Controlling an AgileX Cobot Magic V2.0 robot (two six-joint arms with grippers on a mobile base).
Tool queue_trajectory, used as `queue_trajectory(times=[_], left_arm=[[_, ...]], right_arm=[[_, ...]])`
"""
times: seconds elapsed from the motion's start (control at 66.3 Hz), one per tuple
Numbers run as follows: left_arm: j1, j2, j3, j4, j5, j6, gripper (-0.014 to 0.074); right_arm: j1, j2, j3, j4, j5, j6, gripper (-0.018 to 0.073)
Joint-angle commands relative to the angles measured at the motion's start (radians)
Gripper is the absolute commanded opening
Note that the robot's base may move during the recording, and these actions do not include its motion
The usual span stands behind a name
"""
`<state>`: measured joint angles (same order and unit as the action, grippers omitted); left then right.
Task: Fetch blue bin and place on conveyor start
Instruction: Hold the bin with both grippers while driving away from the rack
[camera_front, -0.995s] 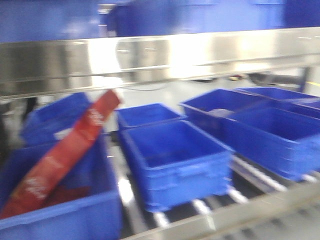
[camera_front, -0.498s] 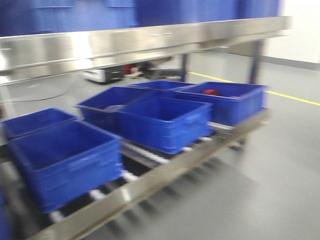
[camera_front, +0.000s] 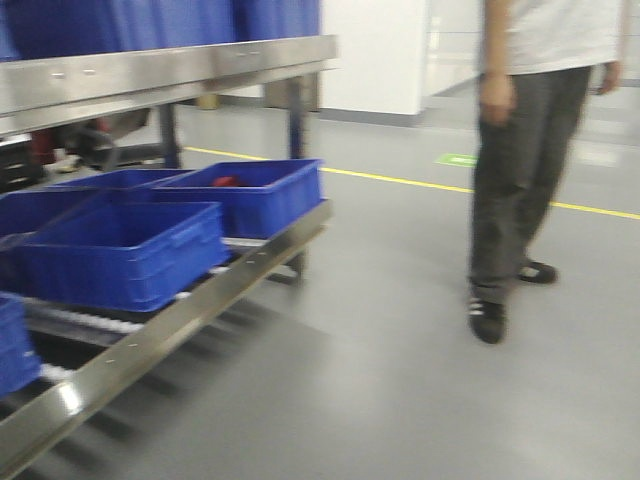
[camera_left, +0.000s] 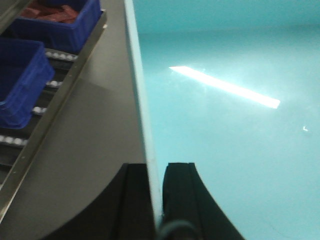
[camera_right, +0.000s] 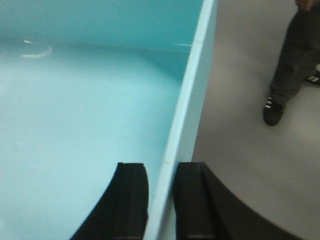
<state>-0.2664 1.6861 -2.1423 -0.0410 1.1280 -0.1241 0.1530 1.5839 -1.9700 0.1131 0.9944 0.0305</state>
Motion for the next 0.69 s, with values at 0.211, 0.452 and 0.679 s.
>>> queue_trajectory(times=[0.211, 0.452, 0.679], left_arm=[[-0.008, -0.012, -0.008, -0.01, -0.021, 0.008, -0.0111], [-0.008, -0.012, -0.008, -0.01, -0.021, 0.008, -0.0111], [-0.008, -0.012, -0.008, -0.01, -0.021, 0.008, -0.0111]], right_arm=[[-0.001, -0.009, -0.01, -0.012, -0.067, 0.003, -0.0152], [-0.001, -0.009, -0.01, -0.012, -0.067, 0.003, -0.0152], [-0.001, -0.009, -0.01, -0.012, -0.067, 0.003, -0.0152]])
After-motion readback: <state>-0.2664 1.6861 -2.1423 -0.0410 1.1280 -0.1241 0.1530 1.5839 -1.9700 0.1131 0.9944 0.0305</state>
